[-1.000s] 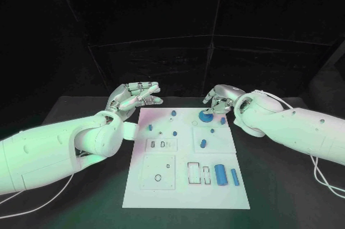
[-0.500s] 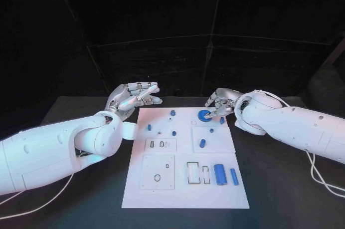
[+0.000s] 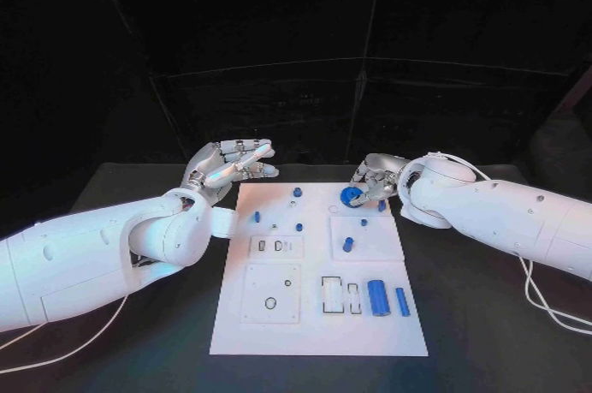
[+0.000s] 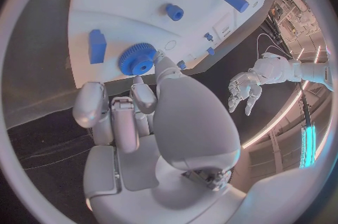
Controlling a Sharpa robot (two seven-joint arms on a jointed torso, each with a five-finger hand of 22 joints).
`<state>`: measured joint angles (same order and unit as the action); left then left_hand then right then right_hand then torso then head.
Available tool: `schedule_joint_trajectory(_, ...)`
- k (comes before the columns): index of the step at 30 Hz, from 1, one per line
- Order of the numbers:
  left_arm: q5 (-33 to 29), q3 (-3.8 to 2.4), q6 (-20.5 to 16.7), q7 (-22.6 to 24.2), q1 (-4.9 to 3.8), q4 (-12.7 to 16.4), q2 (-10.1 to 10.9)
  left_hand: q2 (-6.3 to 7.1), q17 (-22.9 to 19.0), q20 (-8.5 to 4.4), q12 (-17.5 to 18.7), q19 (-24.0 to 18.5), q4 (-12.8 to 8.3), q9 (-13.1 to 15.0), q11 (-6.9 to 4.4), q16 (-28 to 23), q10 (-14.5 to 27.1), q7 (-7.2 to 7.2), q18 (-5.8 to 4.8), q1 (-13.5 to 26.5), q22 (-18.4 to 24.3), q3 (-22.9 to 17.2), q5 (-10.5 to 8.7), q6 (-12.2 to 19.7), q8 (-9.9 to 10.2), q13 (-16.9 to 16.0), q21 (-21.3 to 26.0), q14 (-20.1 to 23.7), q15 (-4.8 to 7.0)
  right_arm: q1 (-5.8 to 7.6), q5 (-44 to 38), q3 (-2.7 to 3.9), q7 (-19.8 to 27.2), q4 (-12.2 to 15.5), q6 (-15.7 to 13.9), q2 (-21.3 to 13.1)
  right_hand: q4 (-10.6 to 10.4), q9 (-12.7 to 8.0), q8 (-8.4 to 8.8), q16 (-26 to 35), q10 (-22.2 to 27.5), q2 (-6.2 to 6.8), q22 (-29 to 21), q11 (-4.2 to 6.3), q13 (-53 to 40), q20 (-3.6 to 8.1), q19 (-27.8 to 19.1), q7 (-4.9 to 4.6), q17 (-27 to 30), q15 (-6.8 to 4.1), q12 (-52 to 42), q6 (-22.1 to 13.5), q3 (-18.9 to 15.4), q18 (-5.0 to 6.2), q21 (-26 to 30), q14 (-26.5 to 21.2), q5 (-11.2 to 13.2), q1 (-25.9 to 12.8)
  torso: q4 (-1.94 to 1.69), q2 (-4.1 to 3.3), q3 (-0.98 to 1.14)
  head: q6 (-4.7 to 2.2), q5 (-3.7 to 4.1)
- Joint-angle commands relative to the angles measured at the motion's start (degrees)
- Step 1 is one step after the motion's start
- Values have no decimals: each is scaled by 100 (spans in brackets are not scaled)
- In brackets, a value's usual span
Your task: Assemble the parts on the task board
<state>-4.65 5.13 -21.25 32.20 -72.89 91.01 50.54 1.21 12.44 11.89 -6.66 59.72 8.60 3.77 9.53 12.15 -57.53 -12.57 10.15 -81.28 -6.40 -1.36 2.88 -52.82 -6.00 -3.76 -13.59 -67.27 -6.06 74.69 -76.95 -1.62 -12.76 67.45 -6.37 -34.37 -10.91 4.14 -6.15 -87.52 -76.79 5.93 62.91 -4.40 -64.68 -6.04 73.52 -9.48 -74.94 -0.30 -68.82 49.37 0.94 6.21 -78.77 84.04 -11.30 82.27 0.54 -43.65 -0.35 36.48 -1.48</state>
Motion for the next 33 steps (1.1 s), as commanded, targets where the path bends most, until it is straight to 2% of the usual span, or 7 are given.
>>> schedule_joint_trajectory(1,34,-3,81,22,-9,-1,-6,-49,8,33,35,7,-37,-6,14,-23,9,-27,19,22,6,-12,-3,13,21,7,21,31,-11,11,-144,5,-36,-7,119,9,27,7,-39,-26,-49,-10,10,13,-63,-30,24,3,-769,37,-54,66,51,-68,-27,452,-37,85,0,0,2,13,8)
schedule_joint_trajectory(14,34,-2,86,15,-8,-22,-7,-55,16,35,35,7,-48,-3,11,-33,0,-21,20,20,11,-11,-3,6,22,4,30,33,-11,11,-220,5,-50,-13,98,-1,161,11,-113,-53,-160,-136,41,28,-379,-20,41,18,-852,26,-316,165,171,-73,-46,465,-94,227,4,2,2,26,16)
schedule_joint_trajectory(22,34,0,93,2,-8,-29,-11,-55,16,35,35,7,-48,-3,11,-33,0,-21,20,20,11,-11,-3,6,22,4,30,33,-11,10,-390,4,-60,-58,122,65,247,11,-153,-66,-217,-200,71,32,-525,-15,59,23,-894,22,-434,235,266,-80,-62,472,-49,288,1,-1,5,48,26)
schedule_joint_trajectory(33,34,3,102,-18,-8,-30,-11,-55,16,35,35,7,-48,-3,11,-33,0,-21,20,20,11,-11,-3,6,22,4,30,33,-11,7,-686,2,-98,-51,20,121,294,28,-273,-80,-393,-247,134,69,-858,4,100,71,-939,-5,-715,503,355,-91,-93,480,4,196,1,2,2,60,32)
